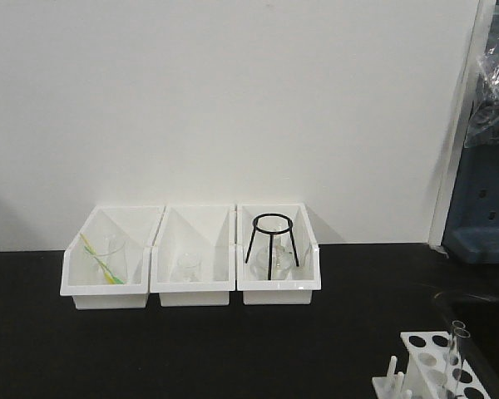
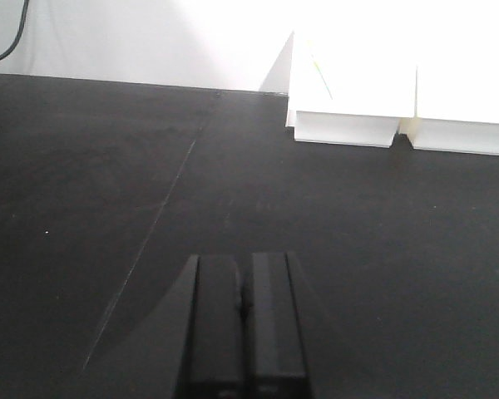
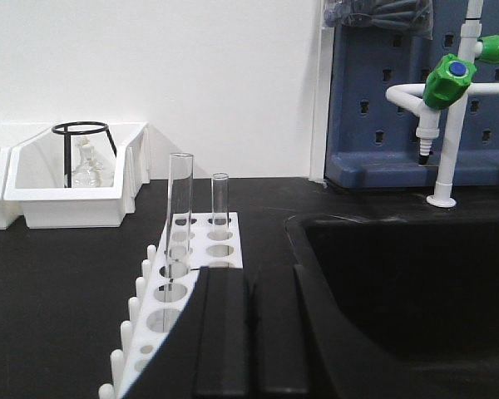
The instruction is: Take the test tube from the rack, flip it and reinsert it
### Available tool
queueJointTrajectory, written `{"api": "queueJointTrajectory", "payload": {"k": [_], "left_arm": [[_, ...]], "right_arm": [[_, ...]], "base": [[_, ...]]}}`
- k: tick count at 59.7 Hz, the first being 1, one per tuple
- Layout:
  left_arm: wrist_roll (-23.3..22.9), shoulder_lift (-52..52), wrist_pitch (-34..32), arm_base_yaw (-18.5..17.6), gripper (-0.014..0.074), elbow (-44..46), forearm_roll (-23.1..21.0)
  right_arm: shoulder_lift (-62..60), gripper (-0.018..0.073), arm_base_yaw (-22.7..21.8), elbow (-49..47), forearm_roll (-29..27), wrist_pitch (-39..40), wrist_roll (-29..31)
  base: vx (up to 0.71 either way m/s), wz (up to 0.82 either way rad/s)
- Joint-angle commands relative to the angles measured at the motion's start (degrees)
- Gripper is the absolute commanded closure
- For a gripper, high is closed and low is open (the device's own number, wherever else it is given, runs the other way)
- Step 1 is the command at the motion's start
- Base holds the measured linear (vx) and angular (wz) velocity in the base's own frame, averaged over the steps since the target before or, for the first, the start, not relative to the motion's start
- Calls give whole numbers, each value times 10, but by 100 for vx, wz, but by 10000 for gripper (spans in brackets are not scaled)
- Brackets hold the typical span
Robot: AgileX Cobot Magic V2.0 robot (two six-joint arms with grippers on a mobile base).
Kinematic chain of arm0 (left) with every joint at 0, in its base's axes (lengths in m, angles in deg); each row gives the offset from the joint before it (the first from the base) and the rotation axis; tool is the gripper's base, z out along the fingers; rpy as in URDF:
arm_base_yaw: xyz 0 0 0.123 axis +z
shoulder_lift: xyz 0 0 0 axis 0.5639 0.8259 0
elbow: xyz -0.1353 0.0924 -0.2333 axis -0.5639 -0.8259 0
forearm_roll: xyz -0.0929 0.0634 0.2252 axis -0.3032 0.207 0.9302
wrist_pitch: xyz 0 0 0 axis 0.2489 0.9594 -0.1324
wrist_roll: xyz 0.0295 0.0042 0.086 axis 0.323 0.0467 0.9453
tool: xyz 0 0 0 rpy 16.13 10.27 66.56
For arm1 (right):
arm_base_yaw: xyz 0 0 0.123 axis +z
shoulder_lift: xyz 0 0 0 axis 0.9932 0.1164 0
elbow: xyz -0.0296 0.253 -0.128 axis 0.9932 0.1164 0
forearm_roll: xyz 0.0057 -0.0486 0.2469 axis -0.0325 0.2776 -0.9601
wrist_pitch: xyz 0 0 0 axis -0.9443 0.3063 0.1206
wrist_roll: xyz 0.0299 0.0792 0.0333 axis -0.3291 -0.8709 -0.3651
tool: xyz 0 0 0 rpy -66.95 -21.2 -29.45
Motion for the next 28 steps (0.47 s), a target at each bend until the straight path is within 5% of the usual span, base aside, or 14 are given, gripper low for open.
{"api": "queueJointTrajectory", "payload": {"k": [1, 28], "left_arm": [[0, -2, -46, 0, 603, -1, -2], [0, -2, -46, 0, 603, -1, -2]], "right_arm": [[-7, 571, -1, 1, 1, 47, 6], [-7, 571, -1, 1, 1, 47, 6]], "base": [[0, 0], [0, 0]]}}
